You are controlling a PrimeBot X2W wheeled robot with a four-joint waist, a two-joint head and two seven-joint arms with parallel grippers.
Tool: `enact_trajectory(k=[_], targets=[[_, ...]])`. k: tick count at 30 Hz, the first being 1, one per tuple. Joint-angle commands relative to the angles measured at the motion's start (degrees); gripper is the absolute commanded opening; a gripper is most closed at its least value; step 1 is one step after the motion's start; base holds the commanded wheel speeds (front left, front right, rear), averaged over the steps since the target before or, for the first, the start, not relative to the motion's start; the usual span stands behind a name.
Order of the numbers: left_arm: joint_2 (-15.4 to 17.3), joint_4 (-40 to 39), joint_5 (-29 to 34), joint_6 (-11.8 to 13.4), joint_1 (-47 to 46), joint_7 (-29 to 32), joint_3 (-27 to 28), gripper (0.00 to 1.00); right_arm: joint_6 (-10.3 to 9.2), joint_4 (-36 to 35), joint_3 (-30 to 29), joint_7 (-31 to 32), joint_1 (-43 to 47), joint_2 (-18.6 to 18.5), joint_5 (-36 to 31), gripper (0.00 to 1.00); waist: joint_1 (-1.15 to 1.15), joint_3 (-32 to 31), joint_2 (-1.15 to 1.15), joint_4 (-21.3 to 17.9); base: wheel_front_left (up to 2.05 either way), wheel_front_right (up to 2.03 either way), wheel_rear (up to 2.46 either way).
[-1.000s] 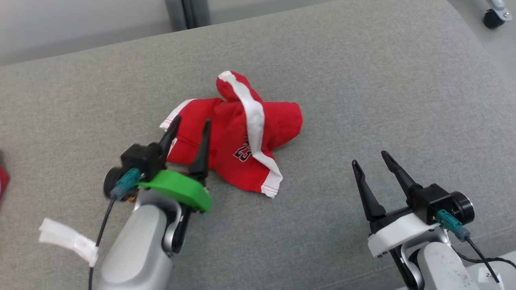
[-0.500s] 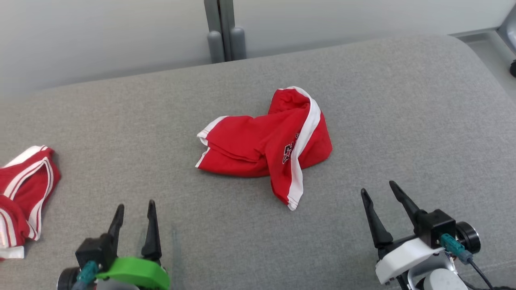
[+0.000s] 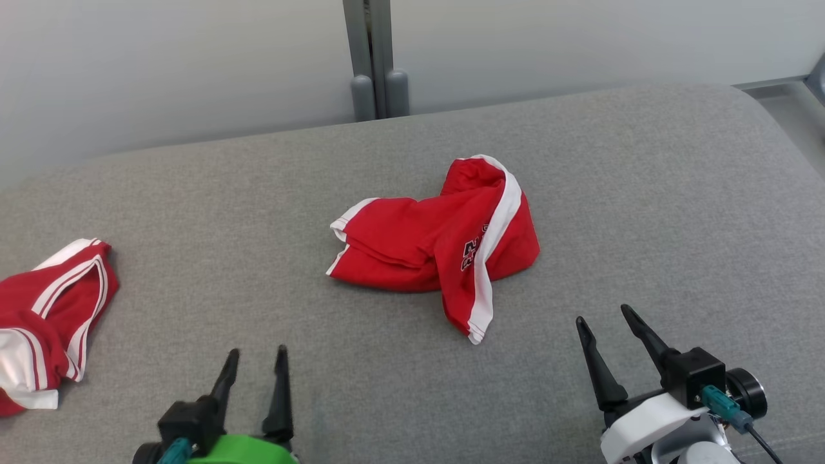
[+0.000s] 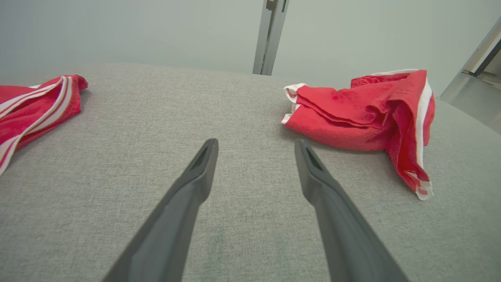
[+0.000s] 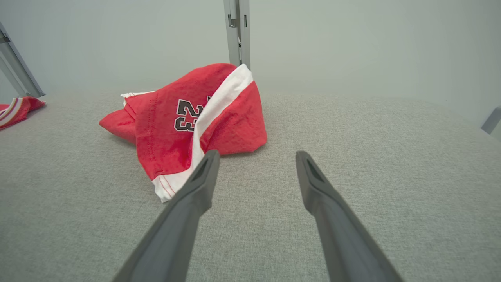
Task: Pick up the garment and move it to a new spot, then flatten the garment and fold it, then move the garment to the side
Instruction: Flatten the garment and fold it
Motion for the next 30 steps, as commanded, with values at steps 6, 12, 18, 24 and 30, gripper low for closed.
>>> enact_trajectory(k=[6, 12, 18, 24, 30], targets=[[0.31, -2.29, -2.10, -0.45, -6.77, -0.03, -11.80, 1.00, -0.04, -1.04, -0.19, -0.12, -1.97, -0.15, -0.95, 1.00, 0.00, 4.43, 0.00, -1.67, 0.00, 0.00, 0.00], [0.30, 0.75, -6.85, -0.44, -14.62, -0.03, -19.94, 1.00, -0.04, -1.92, 0.26, -0.12, -4.70, -0.15, -0.81, 1.00, 0.00, 10.32, 0.00, -4.85, 0.00, 0.00, 0.00], [0.29, 5.33, -9.73, -0.44, -19.77, -0.04, -25.61, 1.00, -0.04, -2.64, 0.17, -0.12, -6.37, -0.13, -0.11, 1.00, 0.00, 14.78, 0.00, -7.54, 0.00, 0.00, 0.00], [0.26, 9.12, -12.62, -0.44, -22.28, -0.04, -27.46, 1.00, -0.04, -2.89, 0.26, -0.12, -7.60, -0.14, 0.25, 1.00, 0.00, 17.15, 0.00, -9.26, 0.00, 0.00, 0.00], [0.28, 9.57, -15.30, -0.45, -23.28, -0.03, -26.59, 0.00, -0.04, -2.75, -0.04, -0.12, -8.21, -0.14, 0.28, 1.00, 0.00, 17.47, 0.00, -9.40, 0.00, 0.00, 0.00]])
